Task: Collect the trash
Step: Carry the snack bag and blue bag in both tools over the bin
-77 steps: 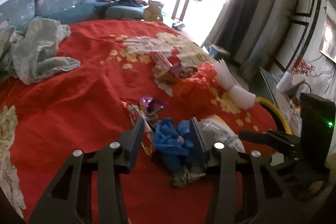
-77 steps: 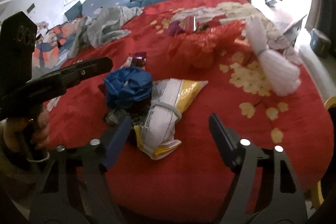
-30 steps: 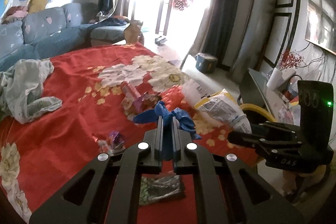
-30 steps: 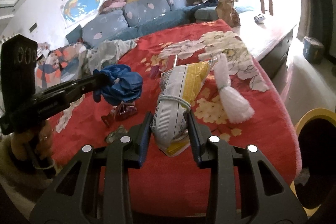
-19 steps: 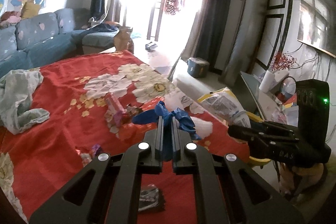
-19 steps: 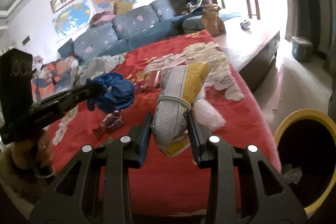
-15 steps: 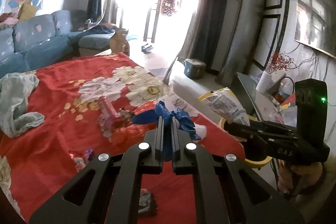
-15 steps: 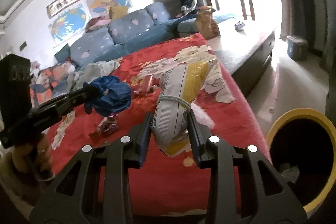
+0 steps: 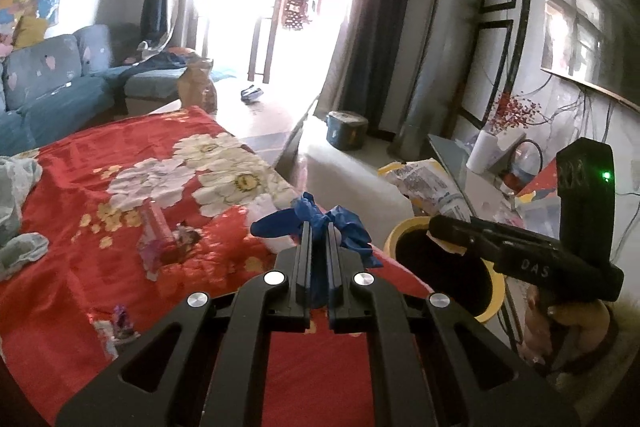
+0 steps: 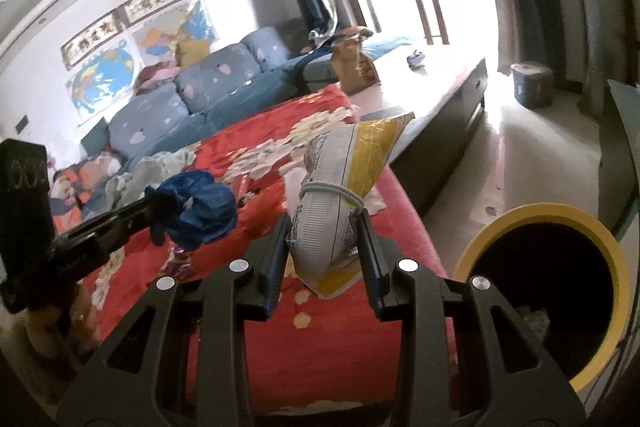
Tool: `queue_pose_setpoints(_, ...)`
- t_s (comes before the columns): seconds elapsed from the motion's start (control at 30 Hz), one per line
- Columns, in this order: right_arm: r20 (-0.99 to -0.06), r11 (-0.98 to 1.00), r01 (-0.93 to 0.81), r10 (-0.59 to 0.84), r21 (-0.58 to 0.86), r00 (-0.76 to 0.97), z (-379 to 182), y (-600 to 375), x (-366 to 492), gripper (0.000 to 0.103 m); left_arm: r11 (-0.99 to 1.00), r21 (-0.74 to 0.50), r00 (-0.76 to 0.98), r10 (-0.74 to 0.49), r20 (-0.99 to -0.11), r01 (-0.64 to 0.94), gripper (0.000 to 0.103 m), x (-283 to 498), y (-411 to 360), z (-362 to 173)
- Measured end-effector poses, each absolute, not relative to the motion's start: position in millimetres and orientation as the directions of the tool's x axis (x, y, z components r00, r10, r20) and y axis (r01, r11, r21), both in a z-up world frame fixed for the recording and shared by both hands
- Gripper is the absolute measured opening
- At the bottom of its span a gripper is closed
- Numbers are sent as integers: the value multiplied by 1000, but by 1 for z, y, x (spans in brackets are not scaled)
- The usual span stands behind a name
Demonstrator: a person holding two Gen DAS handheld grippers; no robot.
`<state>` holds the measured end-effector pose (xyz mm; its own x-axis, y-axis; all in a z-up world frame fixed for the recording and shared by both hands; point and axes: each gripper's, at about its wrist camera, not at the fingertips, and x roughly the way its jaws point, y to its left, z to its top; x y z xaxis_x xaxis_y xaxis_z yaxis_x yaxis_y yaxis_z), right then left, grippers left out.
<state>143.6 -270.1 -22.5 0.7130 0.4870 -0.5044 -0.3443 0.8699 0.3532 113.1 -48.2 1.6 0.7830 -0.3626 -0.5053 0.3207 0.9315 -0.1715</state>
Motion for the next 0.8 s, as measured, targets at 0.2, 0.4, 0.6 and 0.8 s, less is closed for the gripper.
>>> queue_pose_setpoints(0.2, -500, 885, -283, 447, 370, 742, -25, -292, 149, 27, 919, -171, 766, -392, -509, 356, 5, 120, -67, -2)
queue_pose_setpoints(0.4, -500, 895, -223, 406, 386, 765, -29, -312, 152, 27, 906, -170, 749, -418, -514, 388, 5, 126, -87, -5)
queue_pose_setpoints(0.6, -508, 902, -163, 366, 399, 779, -37, -332, 155, 27, 893, -167, 731, -440, -522, 418, 5, 133, -106, -11)
queue_pose_setpoints(0.8, -525, 908, -103, 324, 407, 787, -45, -351, 156, 27, 873, -167, 708, -471, -526, 458, 5, 139, -129, -15)
